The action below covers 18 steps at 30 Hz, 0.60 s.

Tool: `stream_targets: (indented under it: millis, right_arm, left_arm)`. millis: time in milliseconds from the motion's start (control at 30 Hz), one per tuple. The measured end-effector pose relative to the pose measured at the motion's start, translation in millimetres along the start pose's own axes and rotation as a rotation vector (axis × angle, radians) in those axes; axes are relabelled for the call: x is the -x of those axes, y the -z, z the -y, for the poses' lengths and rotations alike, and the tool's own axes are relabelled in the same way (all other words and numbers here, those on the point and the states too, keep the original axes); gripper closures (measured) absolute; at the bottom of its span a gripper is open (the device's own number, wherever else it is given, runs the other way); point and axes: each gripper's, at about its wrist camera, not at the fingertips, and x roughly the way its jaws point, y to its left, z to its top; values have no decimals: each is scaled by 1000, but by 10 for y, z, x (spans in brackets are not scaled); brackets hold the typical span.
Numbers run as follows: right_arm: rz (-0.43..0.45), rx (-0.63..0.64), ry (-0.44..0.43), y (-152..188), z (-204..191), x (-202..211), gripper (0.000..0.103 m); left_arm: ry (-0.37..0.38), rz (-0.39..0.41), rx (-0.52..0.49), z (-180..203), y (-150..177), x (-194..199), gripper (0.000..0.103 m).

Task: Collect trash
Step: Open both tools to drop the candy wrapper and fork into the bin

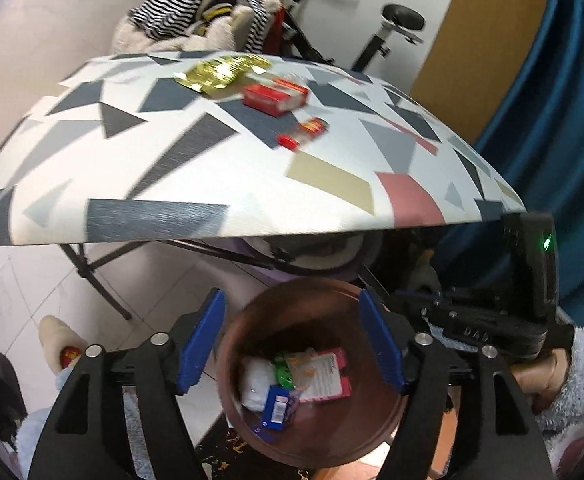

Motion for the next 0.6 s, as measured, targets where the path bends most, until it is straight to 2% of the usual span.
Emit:
stream_targets:
  millis: [200, 600]
  right_arm:
    - [-59, -3, 46, 55, 22, -177, 96]
    - [-138, 12, 113, 108, 52, -363, 95]
  left_arm:
    - [-63, 25, 25, -74, 20, 53, 25]
    - [-78, 41, 38, -113, 13, 78, 24]
